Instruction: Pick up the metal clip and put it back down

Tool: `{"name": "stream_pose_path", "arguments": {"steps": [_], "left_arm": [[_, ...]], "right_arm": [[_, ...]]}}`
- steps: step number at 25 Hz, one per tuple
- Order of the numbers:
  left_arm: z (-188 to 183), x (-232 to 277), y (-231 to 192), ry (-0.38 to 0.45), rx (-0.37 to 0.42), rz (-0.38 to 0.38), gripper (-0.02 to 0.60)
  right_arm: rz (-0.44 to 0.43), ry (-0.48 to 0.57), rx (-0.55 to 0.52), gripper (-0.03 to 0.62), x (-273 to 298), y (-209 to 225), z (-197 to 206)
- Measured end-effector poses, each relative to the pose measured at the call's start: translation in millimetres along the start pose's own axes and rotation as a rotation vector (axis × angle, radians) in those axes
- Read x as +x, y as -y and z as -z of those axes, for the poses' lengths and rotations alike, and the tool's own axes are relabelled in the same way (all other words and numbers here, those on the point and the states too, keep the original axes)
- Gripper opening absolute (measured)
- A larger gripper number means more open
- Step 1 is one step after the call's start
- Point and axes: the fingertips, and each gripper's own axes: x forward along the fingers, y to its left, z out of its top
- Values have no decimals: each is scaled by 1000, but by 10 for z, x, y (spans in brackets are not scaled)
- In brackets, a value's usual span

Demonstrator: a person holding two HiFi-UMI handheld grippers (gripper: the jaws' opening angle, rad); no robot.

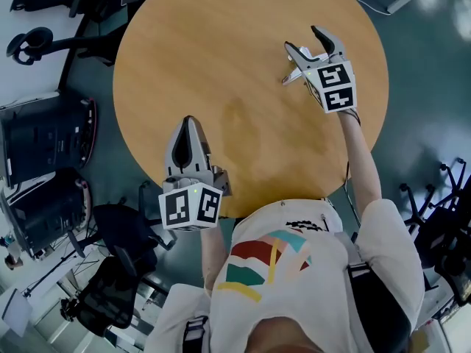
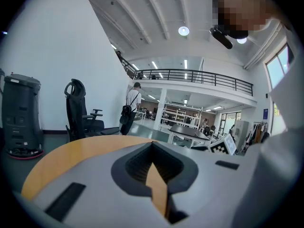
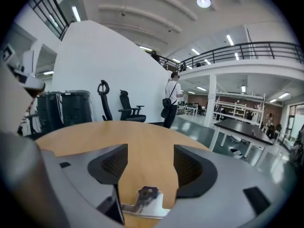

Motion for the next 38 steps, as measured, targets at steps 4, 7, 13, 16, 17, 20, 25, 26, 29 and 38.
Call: {"name": "stream_pose_path", "arguments": {"steps": [4,7,13,16,17,20,25,26,29,38], "left_arm": [[-144,-194,57,51,-9,7,43],[-267,-422,76,90,-35,9,43],[-533,-799,104,178,-42,28,43],[-598,-940,205,197,-26,53,43],[-611,-984,238,201,-22,61,43],[-626,-1113,334,216,-13,79,43],[-681,-1287,495,240,3,102,43],[-697,-1316,521,245,5,105,43],[-729,-1398,579,257,14,107,43],[-719,-1509,655,256,37,105,43]], "right_arm": [[-4,118,-45,297,-504,-174,-550],[134,221,-93,14,-1047,-250,-905],[25,326,18,14,-1714,-990,-1199],[-30,401,19,14,-2023,-1353,-1309],[-40,421,19,14,-2118,-1438,-1346],[-67,457,28,14,-2361,-1633,-1420],[-38,526,-44,14,-2659,-1790,-1574],[-25,547,-53,14,-2706,-1791,-1616],[-6,556,-64,14,-2816,-1779,-1627],[-65,521,-33,14,-2919,-1880,-1464]]}}
